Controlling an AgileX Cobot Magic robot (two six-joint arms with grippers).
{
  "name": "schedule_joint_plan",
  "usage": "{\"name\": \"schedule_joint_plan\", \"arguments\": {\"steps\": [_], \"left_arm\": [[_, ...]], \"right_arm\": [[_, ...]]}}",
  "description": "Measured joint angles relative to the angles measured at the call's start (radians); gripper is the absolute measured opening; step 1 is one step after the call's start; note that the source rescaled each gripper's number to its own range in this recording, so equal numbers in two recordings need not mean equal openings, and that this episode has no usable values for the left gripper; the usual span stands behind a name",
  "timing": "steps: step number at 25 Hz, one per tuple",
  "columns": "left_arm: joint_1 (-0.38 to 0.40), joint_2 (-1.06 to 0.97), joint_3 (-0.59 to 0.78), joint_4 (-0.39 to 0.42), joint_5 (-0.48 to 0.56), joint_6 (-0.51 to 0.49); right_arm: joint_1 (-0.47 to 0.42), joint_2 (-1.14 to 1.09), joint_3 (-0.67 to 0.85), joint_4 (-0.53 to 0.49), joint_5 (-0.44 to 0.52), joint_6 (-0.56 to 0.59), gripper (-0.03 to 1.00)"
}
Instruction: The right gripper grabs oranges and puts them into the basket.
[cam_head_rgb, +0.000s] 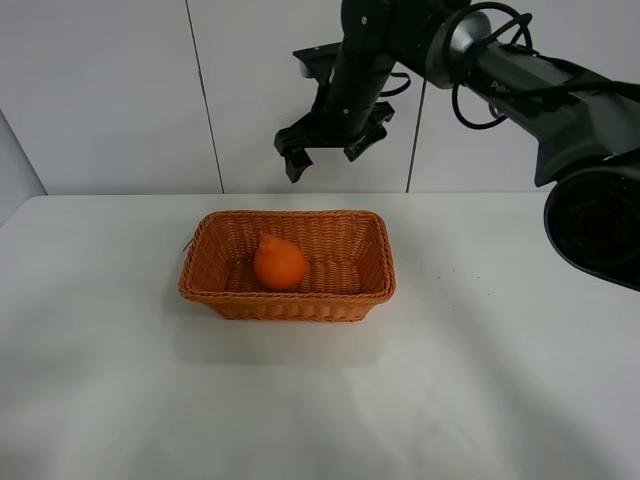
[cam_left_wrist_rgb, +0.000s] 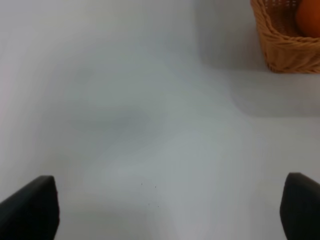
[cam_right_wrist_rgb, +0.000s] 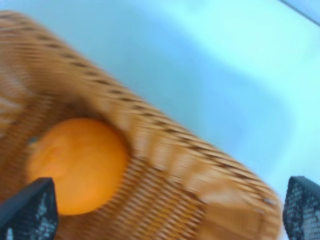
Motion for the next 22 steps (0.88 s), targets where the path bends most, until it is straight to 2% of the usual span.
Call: {"name": "schedule_joint_plan", "arguments": {"steps": [13, 17, 22], "left_arm": [[0.000, 0.000, 0.000, 0.000, 0.000, 0.000], [0.000, 0.000, 0.000, 0.000, 0.000, 0.000], [0.000, 0.000, 0.000, 0.000, 0.000, 0.000]], "right_arm": [[-0.410, 0.000, 0.000, -0.008, 0.006, 0.000, 1.00], [-0.470, 0.000, 0.000, -0.008, 0.006, 0.000, 1.00], [-0.489, -0.021, 0.055, -0.005, 0.005, -0.005, 1.00]]}}
